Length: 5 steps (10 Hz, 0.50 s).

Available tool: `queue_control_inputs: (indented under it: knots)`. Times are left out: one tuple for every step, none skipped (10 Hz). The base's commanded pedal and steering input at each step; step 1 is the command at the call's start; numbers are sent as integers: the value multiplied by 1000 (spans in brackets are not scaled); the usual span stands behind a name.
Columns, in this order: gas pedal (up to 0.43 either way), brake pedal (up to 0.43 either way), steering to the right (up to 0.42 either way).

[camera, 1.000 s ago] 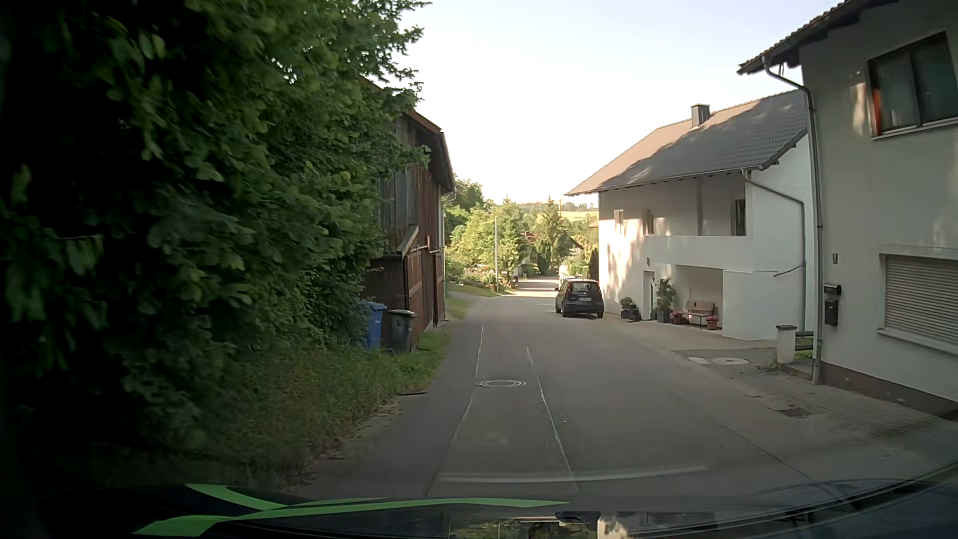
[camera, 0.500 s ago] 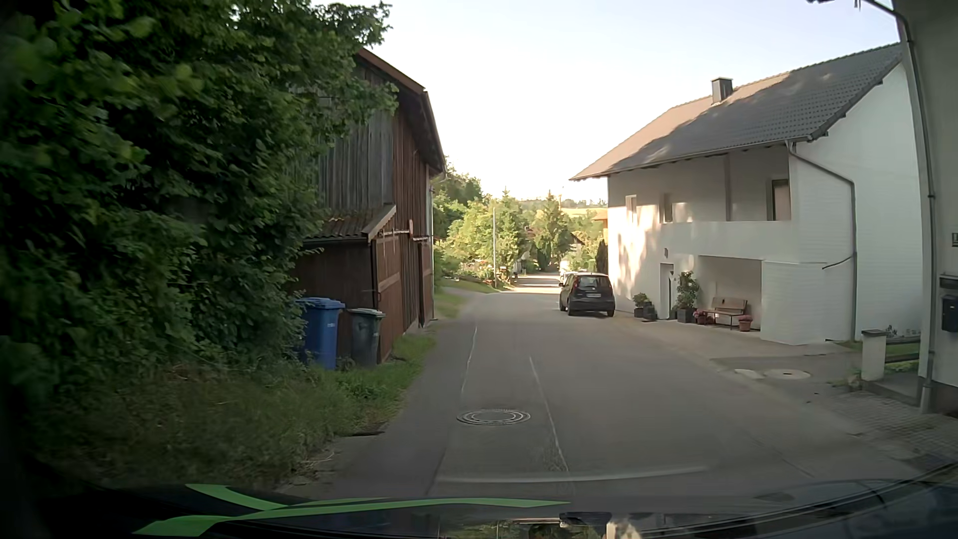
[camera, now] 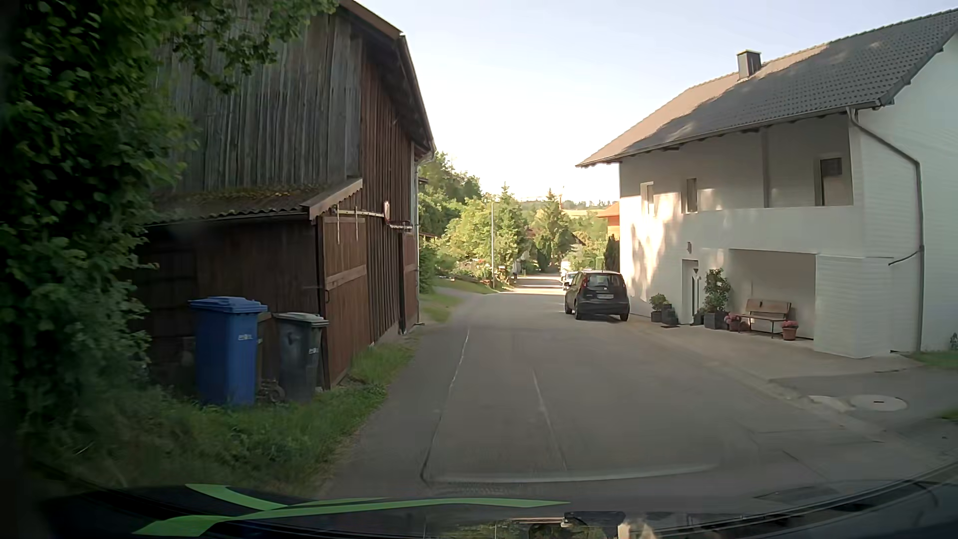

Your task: Follow the waypoints while adhering to traffic rules and regulations

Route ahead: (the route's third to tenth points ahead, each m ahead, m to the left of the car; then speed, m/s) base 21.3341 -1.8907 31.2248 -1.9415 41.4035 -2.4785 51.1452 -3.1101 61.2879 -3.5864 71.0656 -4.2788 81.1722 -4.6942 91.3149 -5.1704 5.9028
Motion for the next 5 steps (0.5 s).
queue_control_inputs:
  knots:
    - [0,146,0]
    - [0,146,1]
    - [0,146,1]
    - [0,146,0]
    - [0,146,0]
